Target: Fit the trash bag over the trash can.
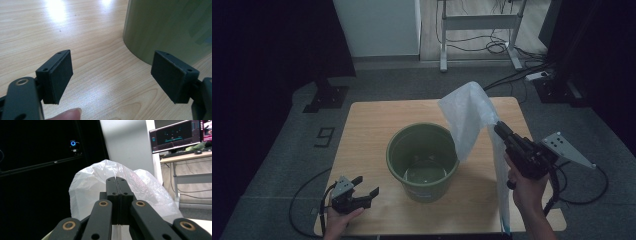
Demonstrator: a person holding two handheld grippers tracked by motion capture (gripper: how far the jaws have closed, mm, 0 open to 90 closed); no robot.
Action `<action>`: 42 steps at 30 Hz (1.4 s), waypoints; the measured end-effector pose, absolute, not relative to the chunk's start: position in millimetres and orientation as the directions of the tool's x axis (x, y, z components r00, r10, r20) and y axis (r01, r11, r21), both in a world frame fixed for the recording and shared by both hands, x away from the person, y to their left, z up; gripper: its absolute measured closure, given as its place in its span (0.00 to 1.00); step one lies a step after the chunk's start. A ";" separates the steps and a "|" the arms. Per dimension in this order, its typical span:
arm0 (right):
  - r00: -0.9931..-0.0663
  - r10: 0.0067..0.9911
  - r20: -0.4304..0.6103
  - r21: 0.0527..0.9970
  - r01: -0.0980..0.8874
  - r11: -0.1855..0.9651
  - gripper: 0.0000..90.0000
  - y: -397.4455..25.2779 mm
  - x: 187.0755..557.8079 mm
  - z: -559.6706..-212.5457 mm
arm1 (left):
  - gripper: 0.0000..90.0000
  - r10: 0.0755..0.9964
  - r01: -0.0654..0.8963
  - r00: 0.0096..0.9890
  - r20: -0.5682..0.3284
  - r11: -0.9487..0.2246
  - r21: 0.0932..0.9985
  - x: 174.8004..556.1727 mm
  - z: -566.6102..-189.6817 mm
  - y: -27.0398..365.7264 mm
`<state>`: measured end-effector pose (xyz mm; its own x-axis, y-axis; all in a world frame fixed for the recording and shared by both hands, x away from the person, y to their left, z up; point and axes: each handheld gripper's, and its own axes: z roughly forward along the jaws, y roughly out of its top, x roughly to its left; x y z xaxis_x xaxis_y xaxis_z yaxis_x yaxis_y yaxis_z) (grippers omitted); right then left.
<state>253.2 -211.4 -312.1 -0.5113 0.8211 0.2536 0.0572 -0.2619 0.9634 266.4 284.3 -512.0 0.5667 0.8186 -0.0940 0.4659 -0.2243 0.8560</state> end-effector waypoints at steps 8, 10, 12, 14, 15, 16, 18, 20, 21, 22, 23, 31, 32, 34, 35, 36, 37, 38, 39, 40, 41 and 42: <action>-0.527 0.814 0.244 0.969 0.095 -0.229 0.99 -199.0 252.1 -325.9 | 0.19 0.820 0.464 0.565 -0.089 -0.227 0.856 266.3 -512.0 284.0; -0.535 0.811 0.236 0.971 0.110 -0.211 0.99 -192.1 250.6 -337.5 | 0.19 0.822 0.462 0.563 -0.086 -0.227 0.857 266.0 -511.6 284.0; -0.536 0.812 0.232 0.972 0.112 -0.204 0.99 -190.3 249.9 -341.4 | 0.19 0.823 0.460 0.562 -0.085 -0.225 0.859 265.7 -511.0 284.2; -0.541 0.807 0.236 0.972 0.134 -0.195 0.99 -187.3 248.0 -352.3 | 0.20 0.826 0.455 0.558 -0.084 -0.220 0.863 265.2 -509.5 284.4; -0.541 0.807 0.236 0.972 0.134 -0.195 0.99 -187.3 248.0 -352.3 | 0.20 0.827 0.453 0.555 -0.086 -0.214 0.865 264.8 -508.2 284.2; -0.544 0.804 0.238 0.971 0.141 -0.193 0.99 -186.3 247.1 -355.8 | 0.20 0.829 0.452 0.553 -0.087 -0.211 0.867 264.2 -505.6 283.5; -0.551 0.800 0.238 0.971 0.155 -0.183 0.99 -183.0 245.3 -362.9 | 0.20 0.829 0.444 0.553 -0.083 -0.209 0.872 262.8 -501.1 281.1; -0.558 0.796 0.234 0.971 0.170 -0.166 0.99 -177.7 244.7 -371.2 | 0.20 0.827 0.433 0.557 -0.078 -0.209 0.877 261.1 -495.4 278.2; -0.567 0.790 0.236 0.970 0.190 -0.153 0.99 -172.2 245.9 -378.7 | 0.20 0.826 0.425 0.560 -0.074 -0.209 0.881 259.4 -491.2 275.5; -0.567 0.790 0.236 0.970 0.190 -0.153 0.99 -172.2 245.9 -378.7 | 0.20 0.826 0.425 0.560 -0.074 -0.209 0.881 259.4 -491.2 275.5; -0.570 0.788 0.235 0.969 0.198 -0.145 0.99 -170.0 246.3 -381.2 | 0.20 0.825 0.420 0.561 -0.066 -0.216 0.882 258.1 -489.1 273.8; -0.609 0.760 0.228 0.968 0.224 -0.111 0.99 -152.2 249.3 -394.9 | 0.21 0.829 0.400 0.557 -0.060 -0.204 0.893 254.2 -480.8 273.9; -0.609 0.760 0.228 0.968 0.224 -0.111 0.99 -152.2 249.3 -394.9 | 0.21 0.828 0.397 0.557 -0.062 -0.200 0.896 253.6 -479.4 273.9; -0.609 0.758 0.234 0.967 0.228 -0.115 0.99 -152.1 249.4 -396.8 | 0.21 0.829 0.391 0.556 -0.065 -0.192 0.900 251.9 -476.0 273.1; -0.607 0.757 0.240 0.965 0.234 -0.118 0.99 -152.9 250.1 -398.0 | 0.21 0.828 0.388 0.557 -0.065 -0.190 0.902 251.1 -474.6 272.6; -0.607 0.757 0.240 0.965 0.234 -0.118 0.99 -152.9 250.1 -398.0 | 0.21 0.827 0.384 0.558 -0.066 -0.187 0.904 249.9 -472.5 271.7; -0.607 0.756 0.244 0.964 0.236 -0.122 0.99 -153.5 250.7 -398.4 | 0.21 0.827 0.380 0.558 -0.066 -0.184 0.906 248.1 -469.0 270.3; -0.607 0.755 0.250 0.963 0.238 -0.127 0.99 -154.2 251.2 -398.4 | 0.21 0.827 0.376 0.559 -0.065 -0.183 0.908 246.4 -465.7 269.1; -0.607 0.755 0.250 0.963 0.238 -0.127 0.99 -154.9 251.4 -398.1 | 0.21 0.824 0.372 0.562 -0.065 -0.182 0.910 244.6 -462.0 267.8; -0.607 0.754 0.251 0.963 0.235 -0.131 0.98 -155.1 251.7 -397.7 | 0.21 0.823 0.370 0.564 -0.067 -0.179 0.912 243.1 -459.1 266.8; -0.609 0.752 0.253 0.963 0.235 -0.134 0.98 -156.0 252.2 -396.0 | 0.22 0.819 0.365 0.569 -0.071 -0.175 0.914 239.4 -451.0 263.5; -0.609 0.752 0.253 0.963 0.235 -0.134 0.98 -156.0 252.2 -396.0 | 0.22 0.819 0.365 0.569 -0.071 -0.175 0.914 239.4 -451.0 263.5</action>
